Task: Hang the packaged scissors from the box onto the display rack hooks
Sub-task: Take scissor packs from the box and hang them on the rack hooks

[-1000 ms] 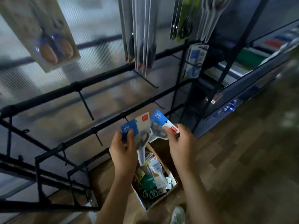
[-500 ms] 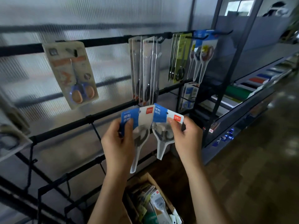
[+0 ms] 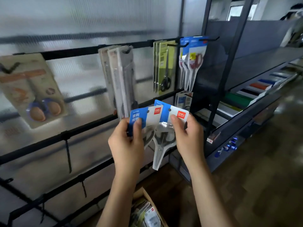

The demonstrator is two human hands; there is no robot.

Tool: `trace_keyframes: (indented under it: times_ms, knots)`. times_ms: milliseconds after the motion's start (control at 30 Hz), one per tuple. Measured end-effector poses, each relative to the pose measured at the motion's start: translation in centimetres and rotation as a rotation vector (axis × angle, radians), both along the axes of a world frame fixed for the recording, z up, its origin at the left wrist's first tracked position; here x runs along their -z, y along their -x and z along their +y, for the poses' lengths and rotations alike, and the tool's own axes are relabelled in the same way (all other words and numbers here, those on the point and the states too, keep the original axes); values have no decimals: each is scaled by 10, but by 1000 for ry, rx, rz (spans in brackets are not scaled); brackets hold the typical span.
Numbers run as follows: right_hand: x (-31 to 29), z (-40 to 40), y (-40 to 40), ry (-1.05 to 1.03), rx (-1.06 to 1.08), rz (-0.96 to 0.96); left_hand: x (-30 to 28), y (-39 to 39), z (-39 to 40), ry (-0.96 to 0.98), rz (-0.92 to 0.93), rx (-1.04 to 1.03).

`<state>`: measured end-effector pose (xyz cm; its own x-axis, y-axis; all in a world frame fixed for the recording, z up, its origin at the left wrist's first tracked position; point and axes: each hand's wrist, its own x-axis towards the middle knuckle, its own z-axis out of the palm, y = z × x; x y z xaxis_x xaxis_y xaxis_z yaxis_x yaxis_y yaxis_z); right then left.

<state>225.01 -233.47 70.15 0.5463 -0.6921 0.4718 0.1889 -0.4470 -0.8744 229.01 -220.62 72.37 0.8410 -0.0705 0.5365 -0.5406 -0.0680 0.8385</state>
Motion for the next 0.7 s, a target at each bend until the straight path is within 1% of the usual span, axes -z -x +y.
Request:
trace_keyframes:
  times_ms: [167,333,500,700]
  knots:
    - [-20,-85,-16,-35,-70,-29,-7,-6,-82,68,24,-77]
    - [-35,-162,-35,16,-126,-36,-15,-15,-154,107,44,-172]
    - [-64,-228,-55,44,-142,-79,-29,-24,-212,97,3,-192]
    - [-98,-285,-81,74,-141,-179,-53,-38,-261,108,-38,-184]
